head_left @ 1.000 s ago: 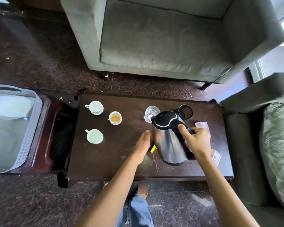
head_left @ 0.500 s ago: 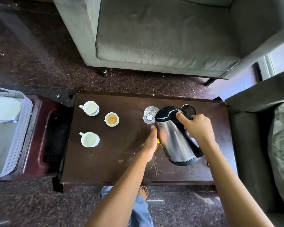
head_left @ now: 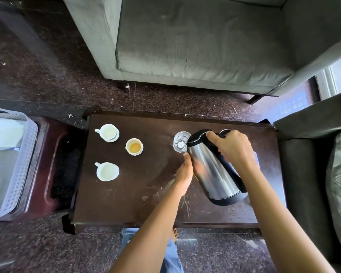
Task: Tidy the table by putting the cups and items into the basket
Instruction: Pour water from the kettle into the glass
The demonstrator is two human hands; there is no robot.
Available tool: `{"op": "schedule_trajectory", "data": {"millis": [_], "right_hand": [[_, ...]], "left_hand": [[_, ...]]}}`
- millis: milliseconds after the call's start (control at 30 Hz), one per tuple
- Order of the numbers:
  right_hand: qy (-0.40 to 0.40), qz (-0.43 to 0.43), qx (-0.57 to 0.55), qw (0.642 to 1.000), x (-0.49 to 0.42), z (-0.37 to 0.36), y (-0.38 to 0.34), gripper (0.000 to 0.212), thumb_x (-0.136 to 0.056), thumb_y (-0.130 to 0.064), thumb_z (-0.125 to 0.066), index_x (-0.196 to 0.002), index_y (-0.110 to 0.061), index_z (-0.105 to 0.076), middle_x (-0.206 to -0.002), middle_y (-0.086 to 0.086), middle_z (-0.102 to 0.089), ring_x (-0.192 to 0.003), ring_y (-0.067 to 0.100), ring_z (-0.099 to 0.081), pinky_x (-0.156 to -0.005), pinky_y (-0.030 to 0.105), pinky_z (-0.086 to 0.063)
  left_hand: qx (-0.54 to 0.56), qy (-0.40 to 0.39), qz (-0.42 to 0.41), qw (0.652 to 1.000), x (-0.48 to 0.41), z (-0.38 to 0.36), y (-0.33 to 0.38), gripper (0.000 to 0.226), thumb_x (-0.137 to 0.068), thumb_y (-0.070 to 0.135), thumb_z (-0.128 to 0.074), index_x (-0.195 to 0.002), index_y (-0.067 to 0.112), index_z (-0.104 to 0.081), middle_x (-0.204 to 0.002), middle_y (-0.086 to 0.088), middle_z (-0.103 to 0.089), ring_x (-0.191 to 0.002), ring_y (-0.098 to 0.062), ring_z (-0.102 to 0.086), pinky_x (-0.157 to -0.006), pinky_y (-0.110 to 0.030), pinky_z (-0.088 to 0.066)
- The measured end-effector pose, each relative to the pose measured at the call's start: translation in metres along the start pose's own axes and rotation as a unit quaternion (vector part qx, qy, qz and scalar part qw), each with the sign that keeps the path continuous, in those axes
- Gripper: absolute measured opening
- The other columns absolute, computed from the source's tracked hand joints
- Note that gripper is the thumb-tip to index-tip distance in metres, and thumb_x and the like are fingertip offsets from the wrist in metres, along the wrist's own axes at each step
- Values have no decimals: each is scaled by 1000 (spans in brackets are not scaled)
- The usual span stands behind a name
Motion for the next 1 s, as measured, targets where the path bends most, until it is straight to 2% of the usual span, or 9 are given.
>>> {"op": "schedule_trajectory", "data": {"millis": [100, 367, 533, 700, 1000], "right_hand": [[-12, 2, 16, 1000, -4, 1, -7, 64, -74, -66, -50, -65, -4, -63, -66, 10, -68, -60, 30, -64, -64, 33, -55], [-17, -8, 58, 998, -8, 6, -20, 64, -72, -69, -52, -72, -6, -65, -79, 11, -70, -71, 34, -67, -75, 39, -58], [-13, -2, 65, 998, -6, 8, -25, 67, -70, -69, -51, -78, -5, -67, -83, 13, -70, -74, 34, -68, -76, 40, -58], [-3, -1, 77, 997, -3, 12, -29, 69, -71, -70, -51, -84, -5, -68, -86, 14, -71, -77, 34, -68, -77, 40, -57], [3, 7, 89, 996, 5, 20, -35, 65, -73, -69, -52, -80, -6, -67, -85, 12, -71, -76, 32, -67, -71, 34, -52]], "left_hand": [[10, 4, 5, 1000, 4, -2, 3, 120, -54, 94, -11, -142, 20, -45, -146, -11, -46, -135, -28, -43, -114, -46, -32], [43, 20, 11, 999, 10, -8, 5, 119, -55, 93, -11, -141, 18, -46, -144, -10, -48, -132, -28, -46, -113, -46, -33], [50, 22, 7, 999, 11, -6, 6, 105, -71, 86, -11, -142, 16, -45, -145, -11, -47, -132, -29, -45, -114, -45, -33], [52, 29, 17, 998, 8, -6, 3, 125, -51, 98, -9, -141, 18, -46, -145, -11, -48, -132, -29, -46, -113, -47, -34], [52, 20, 11, 998, 4, -7, -1, 138, -37, 105, -9, -135, 18, -53, -135, -11, -57, -125, -28, -54, -109, -45, -39]]}}
Point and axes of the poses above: each hand's wrist, its own x-axis away from the middle knuckle, its own z-axis out of the back of the hand, y = z × x, the point moved 5 cm from there along -x, towards the middle knuckle
